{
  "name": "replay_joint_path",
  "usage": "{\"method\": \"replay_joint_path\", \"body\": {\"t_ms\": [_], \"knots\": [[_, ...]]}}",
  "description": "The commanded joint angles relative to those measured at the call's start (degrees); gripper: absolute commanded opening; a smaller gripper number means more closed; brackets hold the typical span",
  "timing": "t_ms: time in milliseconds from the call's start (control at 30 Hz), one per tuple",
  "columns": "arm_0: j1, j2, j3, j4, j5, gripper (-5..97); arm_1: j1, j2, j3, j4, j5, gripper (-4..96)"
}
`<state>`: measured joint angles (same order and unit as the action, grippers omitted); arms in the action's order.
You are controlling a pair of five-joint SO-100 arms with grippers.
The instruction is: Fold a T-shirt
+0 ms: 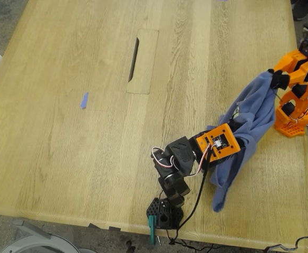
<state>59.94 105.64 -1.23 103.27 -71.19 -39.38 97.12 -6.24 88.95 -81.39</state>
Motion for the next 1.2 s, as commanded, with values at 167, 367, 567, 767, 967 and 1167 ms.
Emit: {"method": "replay_joint_path", "body": {"t_ms": [167, 367, 567, 767, 967, 1167], "knots": [[-3.7, 4.0, 7.9, 1.7, -1.4, 0, 1.5, 0.6, -1.7, 7.9, 3.4, 0.0], [-5.7, 18.1, 33.0, -4.9, -2.6, 0, 2.1, 0.4, 1.1, 8.0, 4.9, 0.0], [-8.0, 29.6, 55.7, -18.4, -3.6, 0, 2.9, 8.7, 16.0, 8.1, 6.3, 0.0], [-10.4, 35.5, 66.8, -23.1, -3.5, 0, 3.4, 24.5, 43.8, 3.1, 7.2, 0.0], [-13.8, 41.2, 76.7, -25.2, -3.4, 0, 4.5, 38.1, 72.1, -11.2, 7.5, 0.0], [-20.7, 48.2, 89.1, -27.9, -2.9, 0, 9.0, 44.8, 89.2, -22.1, 6.6, 0.0]]}}
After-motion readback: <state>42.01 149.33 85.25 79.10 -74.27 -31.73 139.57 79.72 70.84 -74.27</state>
